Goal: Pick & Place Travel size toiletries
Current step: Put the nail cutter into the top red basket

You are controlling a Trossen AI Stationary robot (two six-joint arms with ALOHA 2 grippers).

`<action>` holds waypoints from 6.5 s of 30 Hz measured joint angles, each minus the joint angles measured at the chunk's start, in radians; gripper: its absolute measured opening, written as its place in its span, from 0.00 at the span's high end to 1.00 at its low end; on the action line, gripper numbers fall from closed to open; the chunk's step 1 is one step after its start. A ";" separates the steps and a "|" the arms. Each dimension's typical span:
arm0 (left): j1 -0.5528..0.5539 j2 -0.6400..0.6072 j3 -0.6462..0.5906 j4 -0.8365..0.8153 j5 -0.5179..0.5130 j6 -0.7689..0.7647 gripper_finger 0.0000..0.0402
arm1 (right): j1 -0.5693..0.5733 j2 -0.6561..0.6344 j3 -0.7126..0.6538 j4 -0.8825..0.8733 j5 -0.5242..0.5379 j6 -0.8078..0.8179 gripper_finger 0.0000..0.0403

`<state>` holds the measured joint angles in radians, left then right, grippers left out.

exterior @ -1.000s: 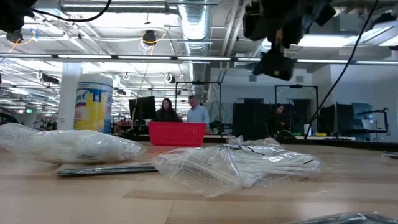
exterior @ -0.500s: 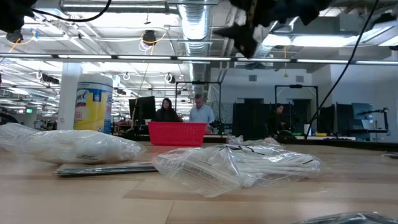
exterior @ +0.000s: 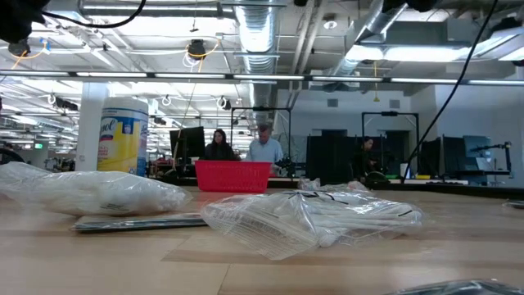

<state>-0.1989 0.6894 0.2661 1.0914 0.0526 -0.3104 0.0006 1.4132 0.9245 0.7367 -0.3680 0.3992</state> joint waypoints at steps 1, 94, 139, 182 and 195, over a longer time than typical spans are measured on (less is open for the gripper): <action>0.000 0.000 0.000 -0.004 0.000 0.011 1.00 | 0.002 0.000 0.000 0.001 0.000 -0.021 0.33; -0.005 0.073 0.153 -0.695 -0.486 0.355 0.90 | -0.274 0.019 0.000 -0.840 0.820 0.080 0.33; -0.004 0.073 0.153 -0.686 -0.486 0.357 0.66 | -0.464 0.459 0.177 -1.229 0.715 0.210 0.33; -0.005 0.073 0.152 -0.684 -0.485 0.357 0.66 | -0.464 0.469 0.145 -1.221 0.480 0.125 0.80; -0.004 0.073 0.152 -0.683 -0.485 0.357 0.67 | -0.431 0.471 0.209 -1.308 0.499 0.121 0.86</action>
<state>-0.2031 0.7624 0.4183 0.4080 -0.4328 0.0465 -0.4300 1.8843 1.1333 -0.5715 0.1312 0.5204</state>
